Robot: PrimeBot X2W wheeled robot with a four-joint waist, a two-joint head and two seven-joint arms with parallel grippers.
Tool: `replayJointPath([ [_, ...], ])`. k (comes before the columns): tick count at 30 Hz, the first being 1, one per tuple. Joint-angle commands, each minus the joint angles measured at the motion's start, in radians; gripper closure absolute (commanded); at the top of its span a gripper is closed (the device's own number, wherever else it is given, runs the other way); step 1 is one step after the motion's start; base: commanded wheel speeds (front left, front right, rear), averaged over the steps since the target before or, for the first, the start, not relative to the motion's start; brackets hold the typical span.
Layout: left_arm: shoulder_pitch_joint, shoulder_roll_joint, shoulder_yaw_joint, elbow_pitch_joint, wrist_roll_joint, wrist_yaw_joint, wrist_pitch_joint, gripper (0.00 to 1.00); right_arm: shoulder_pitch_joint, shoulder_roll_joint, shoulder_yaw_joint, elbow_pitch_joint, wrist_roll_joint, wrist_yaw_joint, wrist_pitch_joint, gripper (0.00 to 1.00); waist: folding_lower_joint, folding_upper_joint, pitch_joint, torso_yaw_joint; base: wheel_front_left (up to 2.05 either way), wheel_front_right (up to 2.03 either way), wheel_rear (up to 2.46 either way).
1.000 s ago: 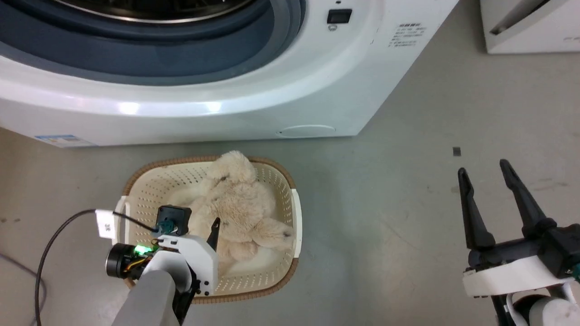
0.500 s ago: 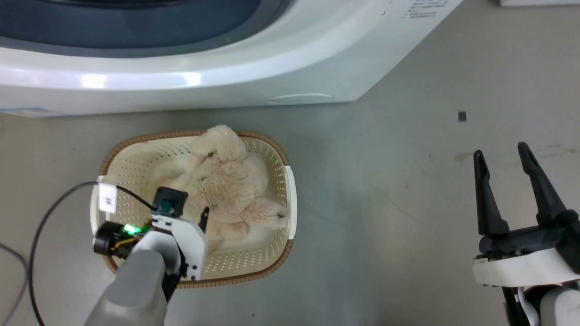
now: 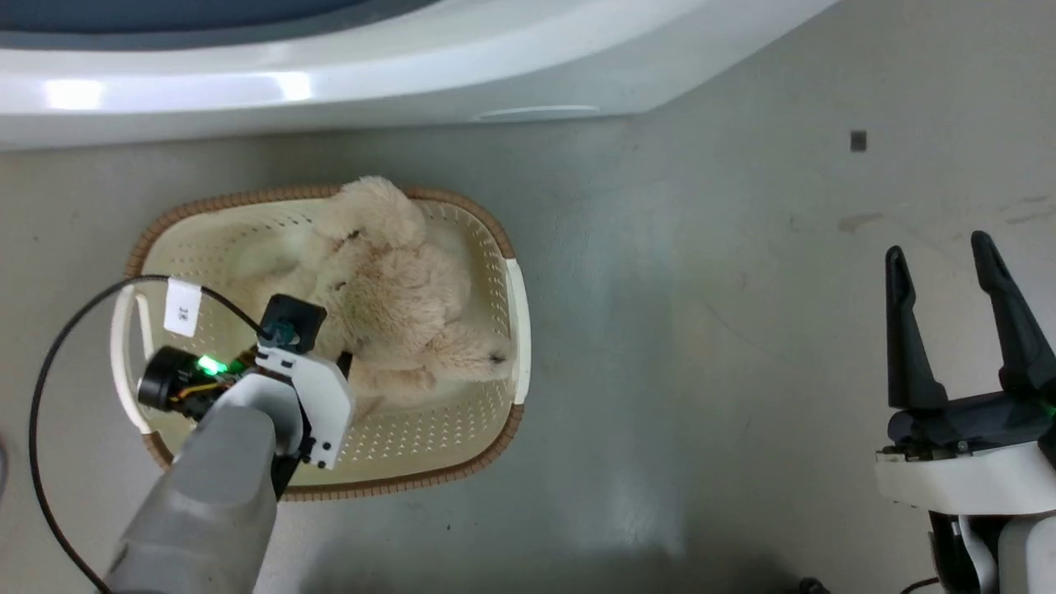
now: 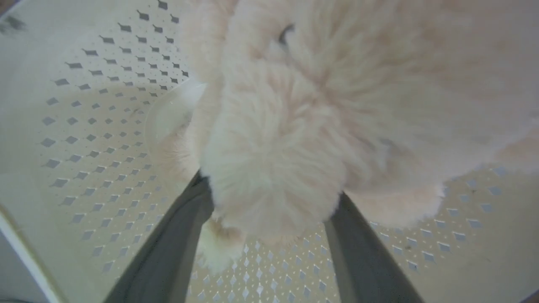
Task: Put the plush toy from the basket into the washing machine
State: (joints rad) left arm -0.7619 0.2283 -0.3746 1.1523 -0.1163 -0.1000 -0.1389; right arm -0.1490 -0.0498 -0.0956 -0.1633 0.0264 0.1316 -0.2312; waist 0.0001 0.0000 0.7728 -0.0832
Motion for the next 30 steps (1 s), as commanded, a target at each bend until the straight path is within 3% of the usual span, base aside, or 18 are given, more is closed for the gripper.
replayJointPath([
  [1,-0.036,0.008,-0.016,0.032,0.005,0.002,-0.022,0.0,-0.018,0.0,-0.007,-0.008,0.001,-0.001,-0.009,0.0,-0.0001,0.0,0.027,-0.003,0.0,0.0,0.0],
  [8,-0.095,0.013,-0.058,0.104,0.0,-0.003,-0.06,0.0,-0.035,0.0,-0.014,-0.017,0.001,-0.001,-0.024,0.0,-0.0001,0.0,0.084,-0.005,0.0,0.0,0.0],
  [9,-0.102,0.013,-0.062,0.115,-0.004,-0.006,-0.061,0.05,-0.037,0.0,-0.015,-0.017,0.001,-0.001,-0.026,0.0,-0.0001,0.0,0.091,-0.005,0.0,0.0,0.0],
  [11,-0.112,0.012,-0.074,0.135,-0.01,-0.012,-0.065,1.0,-0.042,0.0,-0.017,-0.018,0.0,-0.001,-0.03,0.0,-0.0001,0.0,0.103,-0.005,0.0,0.0,0.0],
  [20,-0.057,0.005,-0.072,0.138,-0.055,-0.024,-0.083,1.0,-0.05,0.0,-0.007,0.007,0.0,-0.001,-0.031,0.0,-0.0001,0.0,0.025,-0.006,0.0,0.0,0.0],
  [30,0.082,-0.022,0.014,0.082,-0.164,-0.01,-0.122,1.0,-0.029,0.0,0.009,0.069,-0.006,-0.001,-0.031,0.0,-0.0001,0.0,-0.198,0.008,0.0,0.0,0.0],
])
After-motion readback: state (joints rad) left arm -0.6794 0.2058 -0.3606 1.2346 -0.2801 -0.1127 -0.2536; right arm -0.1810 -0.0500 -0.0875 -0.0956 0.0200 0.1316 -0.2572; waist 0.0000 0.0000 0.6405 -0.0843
